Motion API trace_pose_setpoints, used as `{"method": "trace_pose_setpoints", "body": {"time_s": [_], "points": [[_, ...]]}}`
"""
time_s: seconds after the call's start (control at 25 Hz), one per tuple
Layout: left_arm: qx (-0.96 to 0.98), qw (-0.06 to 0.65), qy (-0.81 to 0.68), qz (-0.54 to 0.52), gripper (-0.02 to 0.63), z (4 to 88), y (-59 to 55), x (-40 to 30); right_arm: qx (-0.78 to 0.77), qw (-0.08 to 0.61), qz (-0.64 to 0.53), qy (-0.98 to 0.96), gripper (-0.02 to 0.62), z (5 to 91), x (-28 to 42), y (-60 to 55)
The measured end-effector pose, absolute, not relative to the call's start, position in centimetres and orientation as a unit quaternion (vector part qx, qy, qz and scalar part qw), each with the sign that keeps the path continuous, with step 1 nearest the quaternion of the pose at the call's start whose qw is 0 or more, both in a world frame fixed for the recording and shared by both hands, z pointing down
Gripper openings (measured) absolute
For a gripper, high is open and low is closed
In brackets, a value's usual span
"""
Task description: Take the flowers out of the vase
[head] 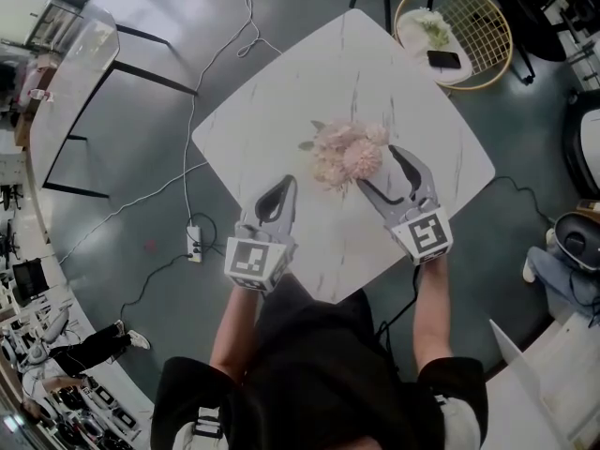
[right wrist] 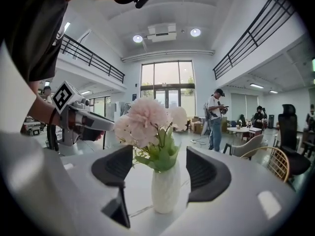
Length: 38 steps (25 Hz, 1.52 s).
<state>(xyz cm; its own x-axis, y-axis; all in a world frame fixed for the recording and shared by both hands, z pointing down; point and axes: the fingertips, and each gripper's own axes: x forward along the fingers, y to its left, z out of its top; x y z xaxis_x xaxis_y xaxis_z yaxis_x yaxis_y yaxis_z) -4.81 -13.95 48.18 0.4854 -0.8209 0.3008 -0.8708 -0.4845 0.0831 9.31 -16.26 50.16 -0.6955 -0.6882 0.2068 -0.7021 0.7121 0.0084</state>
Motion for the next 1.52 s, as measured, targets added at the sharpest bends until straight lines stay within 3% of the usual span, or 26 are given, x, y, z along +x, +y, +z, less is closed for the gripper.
{"method": "trace_pose_setpoints", "body": {"time_s": [0.44, 0.96, 1.24, 1.4, 1.52], "points": [[0.855, 0.109, -0.494, 0.115, 0.008, 48.0, -14.5, -4.7, 0.341, 0.064, 0.063, -0.936, 0.396, 49.1, 8.3, -16.5], [0.849, 0.115, -0.502, 0.117, 0.008, 48.0, -15.3, -5.0, 0.320, 0.066, 0.078, -0.942, 0.393, 49.7, 7.9, -18.0], [0.848, 0.113, -0.504, 0.117, 0.008, 47.8, -15.5, -5.4, 0.332, 0.048, 0.082, -0.939, 0.336, 48.8, 8.1, -18.2], [0.849, 0.114, -0.503, 0.118, 0.008, 47.8, -15.6, -5.5, 0.351, 0.049, 0.078, -0.932, 0.197, 48.7, 8.8, -18.8], [0.848, 0.114, -0.504, 0.117, 0.008, 47.9, -15.6, -5.7, 0.367, 0.051, 0.074, -0.926, 0.131, 48.9, 9.2, -19.1]]}}
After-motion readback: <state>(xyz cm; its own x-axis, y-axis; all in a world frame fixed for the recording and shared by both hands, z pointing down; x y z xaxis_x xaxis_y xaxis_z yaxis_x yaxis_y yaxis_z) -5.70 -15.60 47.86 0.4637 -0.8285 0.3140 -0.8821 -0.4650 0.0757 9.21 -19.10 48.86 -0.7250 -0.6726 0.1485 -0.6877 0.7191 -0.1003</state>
